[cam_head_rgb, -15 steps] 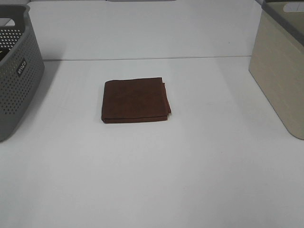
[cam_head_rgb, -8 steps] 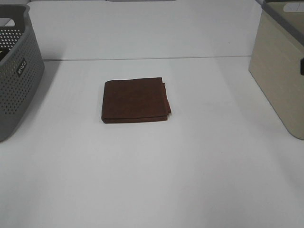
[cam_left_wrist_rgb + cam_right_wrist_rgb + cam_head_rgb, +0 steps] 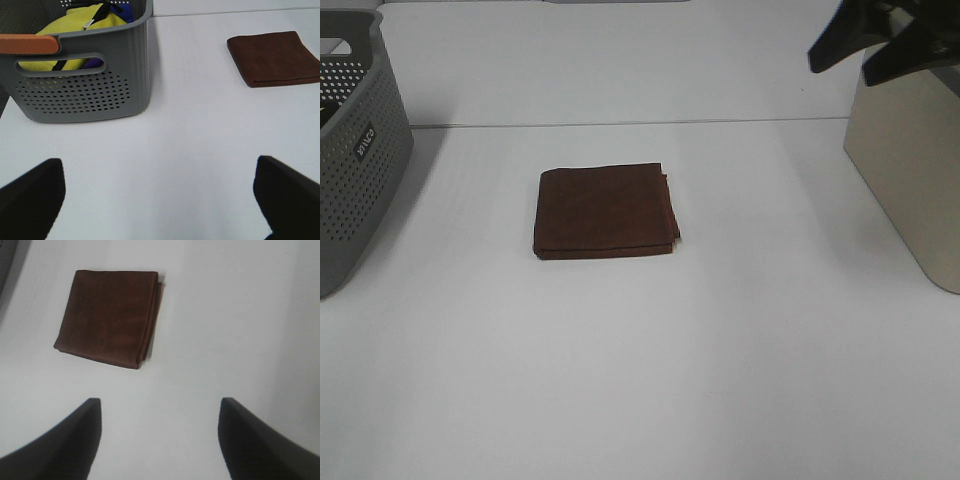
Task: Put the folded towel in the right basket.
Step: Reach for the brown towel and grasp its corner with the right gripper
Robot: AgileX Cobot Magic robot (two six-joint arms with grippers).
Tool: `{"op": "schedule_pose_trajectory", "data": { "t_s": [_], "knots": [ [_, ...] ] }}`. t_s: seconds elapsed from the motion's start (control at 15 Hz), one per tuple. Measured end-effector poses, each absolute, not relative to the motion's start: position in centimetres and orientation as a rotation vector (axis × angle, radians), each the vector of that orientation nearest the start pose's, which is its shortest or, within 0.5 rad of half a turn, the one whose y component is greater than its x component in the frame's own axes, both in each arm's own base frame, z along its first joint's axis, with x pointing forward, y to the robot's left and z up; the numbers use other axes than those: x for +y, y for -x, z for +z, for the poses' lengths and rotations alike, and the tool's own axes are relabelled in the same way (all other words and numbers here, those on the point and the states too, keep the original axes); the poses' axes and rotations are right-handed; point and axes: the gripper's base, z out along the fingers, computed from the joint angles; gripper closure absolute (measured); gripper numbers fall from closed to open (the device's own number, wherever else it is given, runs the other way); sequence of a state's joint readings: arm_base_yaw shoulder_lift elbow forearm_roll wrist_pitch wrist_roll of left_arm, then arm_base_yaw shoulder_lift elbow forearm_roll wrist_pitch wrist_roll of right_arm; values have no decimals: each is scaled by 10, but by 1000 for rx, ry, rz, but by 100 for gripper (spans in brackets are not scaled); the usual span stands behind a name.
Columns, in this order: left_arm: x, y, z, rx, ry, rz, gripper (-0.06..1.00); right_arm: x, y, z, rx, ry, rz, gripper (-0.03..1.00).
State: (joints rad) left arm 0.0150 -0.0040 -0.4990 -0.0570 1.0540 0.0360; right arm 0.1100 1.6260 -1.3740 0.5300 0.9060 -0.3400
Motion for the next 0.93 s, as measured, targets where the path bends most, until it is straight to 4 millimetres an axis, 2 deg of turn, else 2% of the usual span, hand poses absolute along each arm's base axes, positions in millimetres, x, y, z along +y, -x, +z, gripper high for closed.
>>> {"op": "schedule_pose_trajectory", "data": {
  "t_s": [0.13,0.27,0.53,0.93],
  "knots": [
    [-5,5,278,2033,-24,-36,-2,106,-371,301,2543,375,605,33],
    [-5,5,278,2033,-24,-36,-2,125,-396,283,2590,418,648,33],
    [-5,5,278,2033,-24,-36,-2,139,-438,233,2711,442,740,33],
    [-5,5,278,2033,-24,-36,-2,155,-473,150,2818,360,906,33]
  ]
}}
